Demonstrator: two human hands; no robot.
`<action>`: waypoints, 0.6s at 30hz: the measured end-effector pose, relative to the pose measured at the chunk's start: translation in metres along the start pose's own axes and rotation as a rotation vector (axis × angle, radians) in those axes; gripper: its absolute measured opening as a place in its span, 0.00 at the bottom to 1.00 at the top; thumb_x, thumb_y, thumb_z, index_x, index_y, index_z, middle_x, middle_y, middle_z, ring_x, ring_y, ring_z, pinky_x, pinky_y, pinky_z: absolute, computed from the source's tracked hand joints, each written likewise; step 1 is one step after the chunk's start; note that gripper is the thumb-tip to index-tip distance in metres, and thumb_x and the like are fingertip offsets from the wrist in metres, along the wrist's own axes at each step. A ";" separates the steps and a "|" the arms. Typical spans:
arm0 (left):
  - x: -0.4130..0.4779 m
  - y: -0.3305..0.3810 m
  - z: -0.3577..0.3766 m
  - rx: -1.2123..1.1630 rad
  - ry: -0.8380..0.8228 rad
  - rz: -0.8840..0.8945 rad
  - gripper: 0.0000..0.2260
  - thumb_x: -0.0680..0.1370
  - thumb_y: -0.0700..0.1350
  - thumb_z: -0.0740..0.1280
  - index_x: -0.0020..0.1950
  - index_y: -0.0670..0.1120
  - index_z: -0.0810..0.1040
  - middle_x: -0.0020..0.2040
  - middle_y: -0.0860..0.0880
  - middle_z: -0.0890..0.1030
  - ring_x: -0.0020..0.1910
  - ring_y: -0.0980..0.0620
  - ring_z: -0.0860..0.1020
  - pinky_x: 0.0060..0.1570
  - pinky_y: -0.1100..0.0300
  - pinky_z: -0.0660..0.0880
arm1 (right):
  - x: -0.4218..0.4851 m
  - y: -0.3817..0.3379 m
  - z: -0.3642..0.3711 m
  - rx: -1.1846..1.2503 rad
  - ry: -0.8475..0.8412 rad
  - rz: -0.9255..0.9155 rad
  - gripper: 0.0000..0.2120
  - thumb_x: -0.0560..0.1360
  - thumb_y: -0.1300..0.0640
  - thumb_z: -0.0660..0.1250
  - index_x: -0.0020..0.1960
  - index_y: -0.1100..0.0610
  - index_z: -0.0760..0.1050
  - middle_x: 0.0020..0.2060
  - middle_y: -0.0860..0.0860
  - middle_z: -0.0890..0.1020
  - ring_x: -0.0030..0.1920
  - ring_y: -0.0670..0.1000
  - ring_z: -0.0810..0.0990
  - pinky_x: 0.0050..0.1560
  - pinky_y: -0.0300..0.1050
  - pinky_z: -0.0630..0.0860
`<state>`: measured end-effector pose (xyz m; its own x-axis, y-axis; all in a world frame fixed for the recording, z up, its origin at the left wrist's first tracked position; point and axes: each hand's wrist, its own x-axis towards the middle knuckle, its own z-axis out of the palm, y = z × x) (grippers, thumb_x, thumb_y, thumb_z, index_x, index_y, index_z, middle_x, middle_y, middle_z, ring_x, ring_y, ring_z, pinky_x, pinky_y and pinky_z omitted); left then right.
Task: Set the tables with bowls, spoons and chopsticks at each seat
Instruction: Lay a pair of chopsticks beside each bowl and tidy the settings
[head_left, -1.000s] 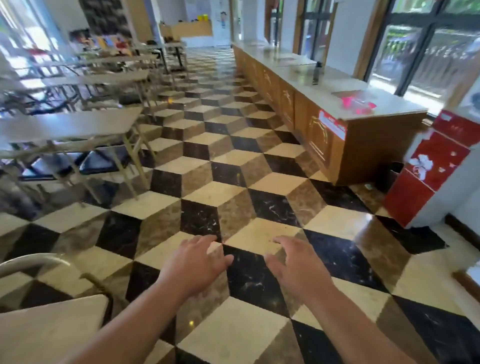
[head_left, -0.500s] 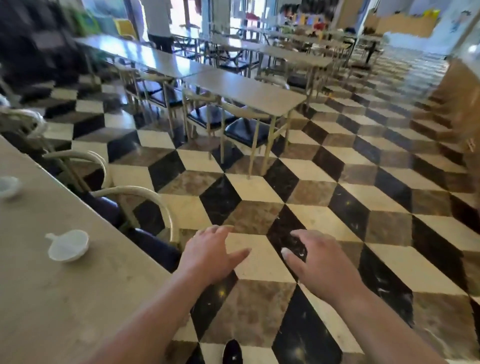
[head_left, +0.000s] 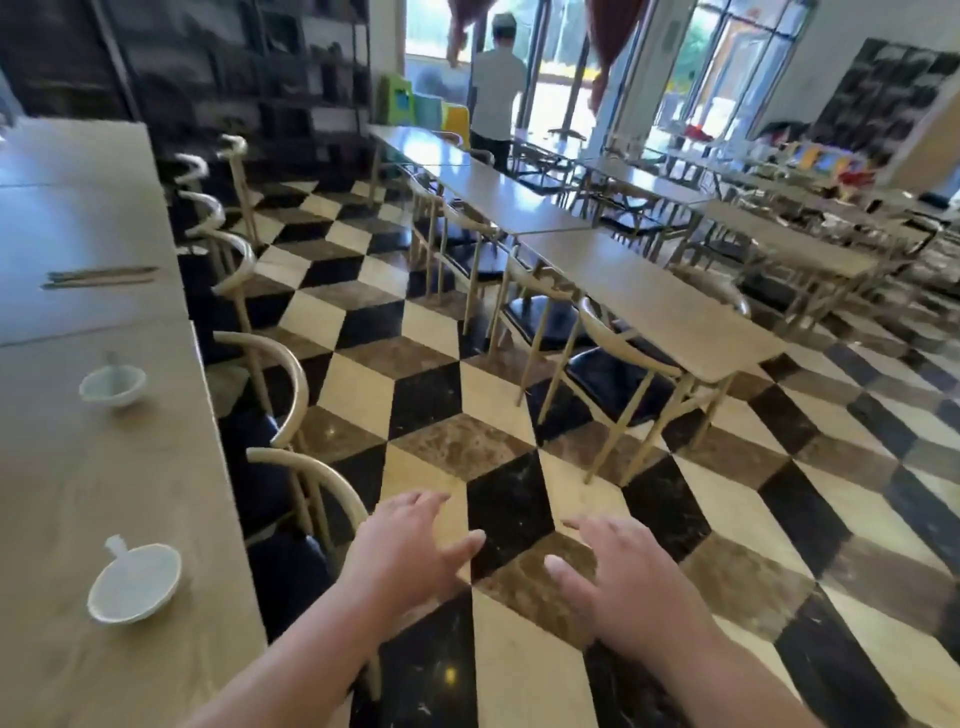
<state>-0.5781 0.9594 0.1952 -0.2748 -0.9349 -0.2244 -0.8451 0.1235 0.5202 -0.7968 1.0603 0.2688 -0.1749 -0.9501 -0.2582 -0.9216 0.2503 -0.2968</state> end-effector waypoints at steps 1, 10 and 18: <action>0.012 -0.001 -0.004 -0.017 0.030 -0.038 0.38 0.75 0.76 0.64 0.82 0.61 0.65 0.82 0.55 0.69 0.81 0.50 0.67 0.77 0.44 0.69 | 0.024 -0.002 -0.005 -0.009 -0.005 -0.043 0.29 0.83 0.33 0.58 0.81 0.41 0.64 0.78 0.42 0.70 0.80 0.46 0.65 0.78 0.48 0.66; 0.076 0.012 -0.041 -0.016 0.294 -0.432 0.39 0.76 0.75 0.62 0.82 0.57 0.66 0.80 0.52 0.72 0.79 0.47 0.68 0.76 0.45 0.70 | 0.198 -0.036 -0.065 -0.033 -0.146 -0.493 0.31 0.81 0.34 0.64 0.81 0.42 0.64 0.80 0.44 0.69 0.81 0.48 0.64 0.79 0.52 0.66; 0.080 0.027 -0.050 -0.053 0.383 -0.762 0.41 0.75 0.78 0.57 0.84 0.60 0.62 0.83 0.54 0.66 0.82 0.49 0.64 0.77 0.47 0.65 | 0.286 -0.064 -0.091 -0.055 -0.257 -0.824 0.31 0.82 0.36 0.64 0.82 0.44 0.64 0.80 0.45 0.69 0.81 0.49 0.63 0.79 0.51 0.66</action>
<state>-0.5997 0.8715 0.2328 0.5418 -0.8058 -0.2392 -0.7113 -0.5911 0.3802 -0.8197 0.7556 0.2971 0.6343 -0.7514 -0.1821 -0.7366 -0.5157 -0.4376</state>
